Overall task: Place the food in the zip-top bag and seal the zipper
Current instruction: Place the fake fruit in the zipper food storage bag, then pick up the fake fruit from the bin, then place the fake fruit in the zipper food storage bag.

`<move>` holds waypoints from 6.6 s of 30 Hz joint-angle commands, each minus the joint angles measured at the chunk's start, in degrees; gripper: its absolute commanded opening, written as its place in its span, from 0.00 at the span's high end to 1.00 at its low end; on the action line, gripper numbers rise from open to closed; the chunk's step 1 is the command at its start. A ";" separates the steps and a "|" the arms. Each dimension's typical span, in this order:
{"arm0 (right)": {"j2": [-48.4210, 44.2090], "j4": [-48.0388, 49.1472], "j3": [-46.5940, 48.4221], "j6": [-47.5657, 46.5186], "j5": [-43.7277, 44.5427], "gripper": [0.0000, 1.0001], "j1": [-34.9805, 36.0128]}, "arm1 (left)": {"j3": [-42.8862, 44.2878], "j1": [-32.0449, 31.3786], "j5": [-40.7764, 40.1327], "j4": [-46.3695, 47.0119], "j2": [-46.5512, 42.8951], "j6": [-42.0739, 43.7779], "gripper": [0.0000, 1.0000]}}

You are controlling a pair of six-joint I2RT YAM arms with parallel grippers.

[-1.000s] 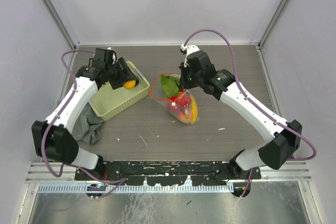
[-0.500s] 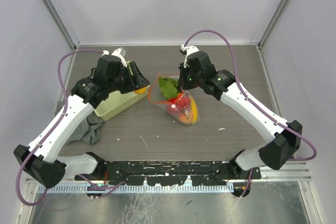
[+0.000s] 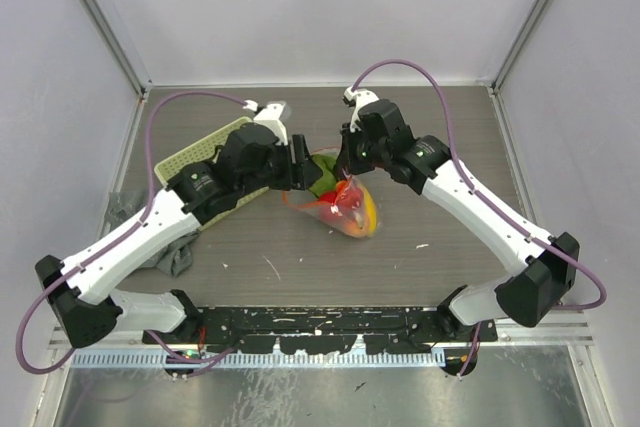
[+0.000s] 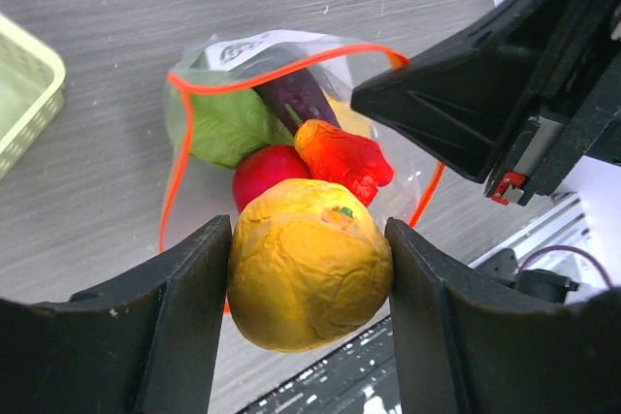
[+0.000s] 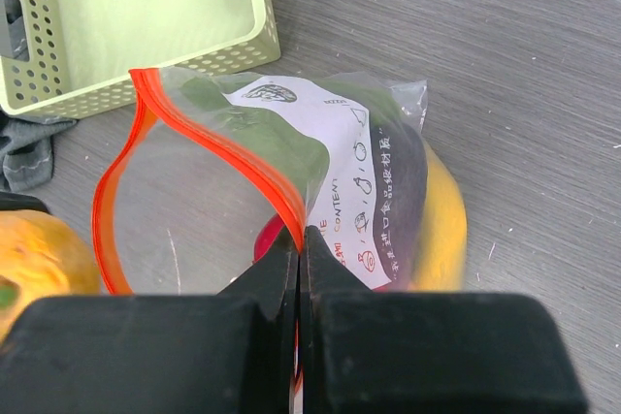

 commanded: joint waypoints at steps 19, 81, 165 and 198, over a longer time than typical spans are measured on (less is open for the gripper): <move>-2.80 3.85 0.29 -0.22 -2.20 1.00 -0.13 | -0.42 -3.39 -9.94 10.61 13.44 7.33 0.24; -4.15 4.17 -1.08 -3.34 -0.54 1.00 -0.20 | 0.43 35.61 3.70 14.77 32.59 -8.68 0.05; -6.79 6.76 -5.44 4.52 -3.20 1.00 0.63 | -6.11 3.52 8.30 8.97 -2.63 -4.06 0.48; -5.39 6.92 -4.27 4.10 -4.93 1.00 0.98 | -2.06 0.02 4.65 5.21 2.49 -2.39 0.13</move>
